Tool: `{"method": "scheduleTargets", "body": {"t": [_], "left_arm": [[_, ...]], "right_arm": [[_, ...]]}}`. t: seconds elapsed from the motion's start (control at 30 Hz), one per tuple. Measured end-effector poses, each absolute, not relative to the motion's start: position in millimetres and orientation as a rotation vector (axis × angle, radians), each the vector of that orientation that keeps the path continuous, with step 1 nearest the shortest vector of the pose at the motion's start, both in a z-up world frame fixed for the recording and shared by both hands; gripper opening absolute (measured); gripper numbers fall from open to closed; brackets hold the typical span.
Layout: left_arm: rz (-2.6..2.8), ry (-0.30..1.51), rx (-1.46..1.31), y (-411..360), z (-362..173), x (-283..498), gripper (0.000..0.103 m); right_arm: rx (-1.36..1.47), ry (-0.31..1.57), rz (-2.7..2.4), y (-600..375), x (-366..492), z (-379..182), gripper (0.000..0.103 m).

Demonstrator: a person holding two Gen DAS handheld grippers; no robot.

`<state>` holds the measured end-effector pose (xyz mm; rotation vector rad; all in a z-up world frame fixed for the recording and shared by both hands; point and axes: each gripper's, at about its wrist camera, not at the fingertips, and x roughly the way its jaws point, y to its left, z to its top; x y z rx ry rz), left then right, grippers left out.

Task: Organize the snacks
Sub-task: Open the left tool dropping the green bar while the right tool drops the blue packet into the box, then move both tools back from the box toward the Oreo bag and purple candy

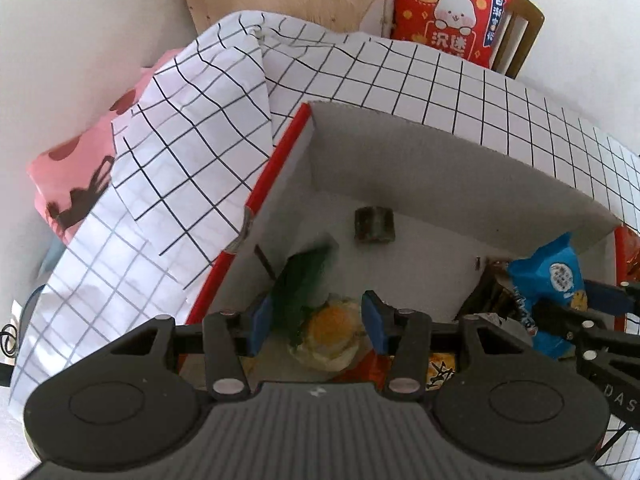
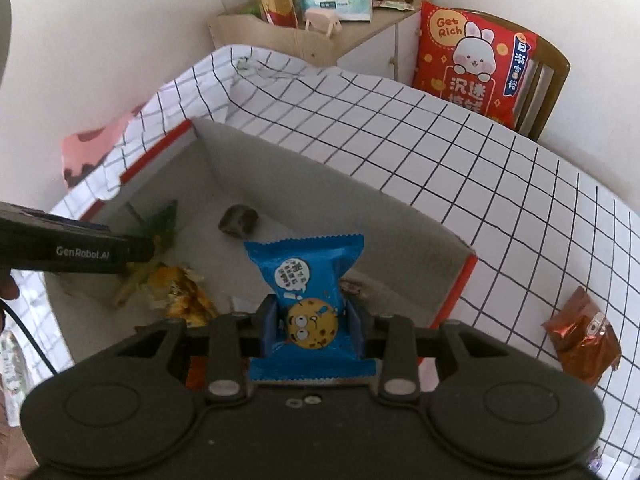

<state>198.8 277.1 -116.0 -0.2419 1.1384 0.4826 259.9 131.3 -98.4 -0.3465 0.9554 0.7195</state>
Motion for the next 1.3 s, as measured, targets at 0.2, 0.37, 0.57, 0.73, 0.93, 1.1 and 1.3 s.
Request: {"method": "scheduleTargets", "body": {"t": [0.2, 0.37, 0.57, 0.73, 0.93, 1.1, 1.3], "left_arm": [[0.475, 1.161, -0.253, 275, -126, 199, 0.048], [0.464, 1.160, -0.255, 270, -129, 195, 0.048], [0.441, 1.141, -0.256, 260, -123, 187, 0.048], [0.422, 1.112, -0.267, 252, -114, 178, 0.049], [0.411, 1.057, -0.281, 244, -96, 165, 0.054], [0.408, 1.002, -0.297, 237, -80, 154, 0.059], [0.392, 0.948, -0.311, 223, -64, 145, 0.067]], "right_arm": [[-0.389, 0.963, 0.727, 137, 259, -107, 0.036], [-0.387, 0.966, 0.728, 138, 257, -107, 0.039], [-0.374, 0.971, 0.736, 133, 251, -102, 0.048], [-0.350, 0.957, 0.746, 126, 243, -92, 0.056], [-0.323, 0.919, 0.753, 114, 234, -76, 0.064], [-0.284, 0.898, 0.757, 100, 230, -63, 0.070], [-0.236, 0.866, 0.771, 81, 220, -48, 0.078]]}}
